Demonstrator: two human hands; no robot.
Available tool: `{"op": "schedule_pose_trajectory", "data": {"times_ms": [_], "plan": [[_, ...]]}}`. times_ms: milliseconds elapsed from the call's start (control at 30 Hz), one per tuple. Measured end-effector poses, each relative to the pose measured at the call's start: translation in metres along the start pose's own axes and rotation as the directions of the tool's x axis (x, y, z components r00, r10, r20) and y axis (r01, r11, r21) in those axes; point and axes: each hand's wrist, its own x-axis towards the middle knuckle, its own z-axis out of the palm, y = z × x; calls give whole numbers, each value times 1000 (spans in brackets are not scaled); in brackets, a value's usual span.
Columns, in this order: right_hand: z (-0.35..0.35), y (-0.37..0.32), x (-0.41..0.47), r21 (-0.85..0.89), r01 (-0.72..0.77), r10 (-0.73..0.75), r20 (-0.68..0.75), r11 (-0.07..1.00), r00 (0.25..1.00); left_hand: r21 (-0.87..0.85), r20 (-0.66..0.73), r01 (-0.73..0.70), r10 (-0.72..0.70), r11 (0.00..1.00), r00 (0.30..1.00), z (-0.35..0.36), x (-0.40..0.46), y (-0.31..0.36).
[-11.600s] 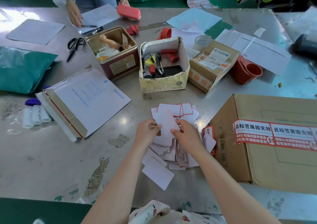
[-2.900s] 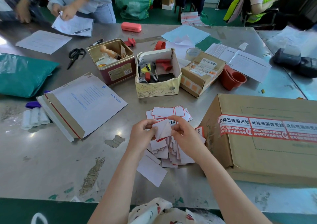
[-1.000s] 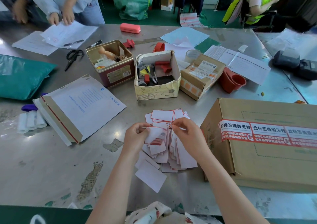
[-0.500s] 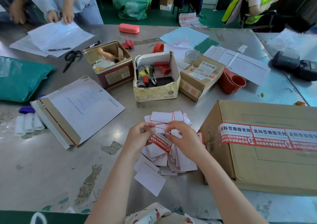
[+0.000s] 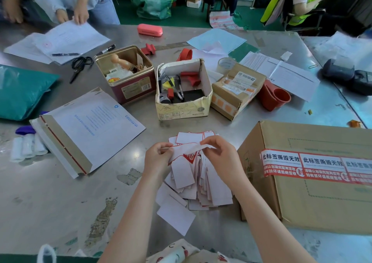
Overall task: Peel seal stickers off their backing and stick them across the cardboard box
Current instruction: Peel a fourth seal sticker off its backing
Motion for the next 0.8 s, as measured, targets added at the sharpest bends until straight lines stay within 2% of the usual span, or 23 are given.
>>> {"op": "schedule_pose_trajectory", "data": {"times_ms": [167,400,500,600,800], "plan": [[4,-4,5,9,39,-38,-99,999,994,-7,-28,26,-26,1000,999,2,9,3],[1,-3,14,112,90,-50,-316,990,947,-126,-8,78,-80,989,997,9,18,18],[0,-3,18,154,76,-9,-397,985,918,-87,2,86,-86,993,996,15,27,23],[-1,1,21,116,34,23,-451,993,892,-57,41,86,-84,995,996,20,39,24],[-2,6,24,138,-26,88,-469,990,879,55,70,73,-77,996,995,30,66,25]]}}
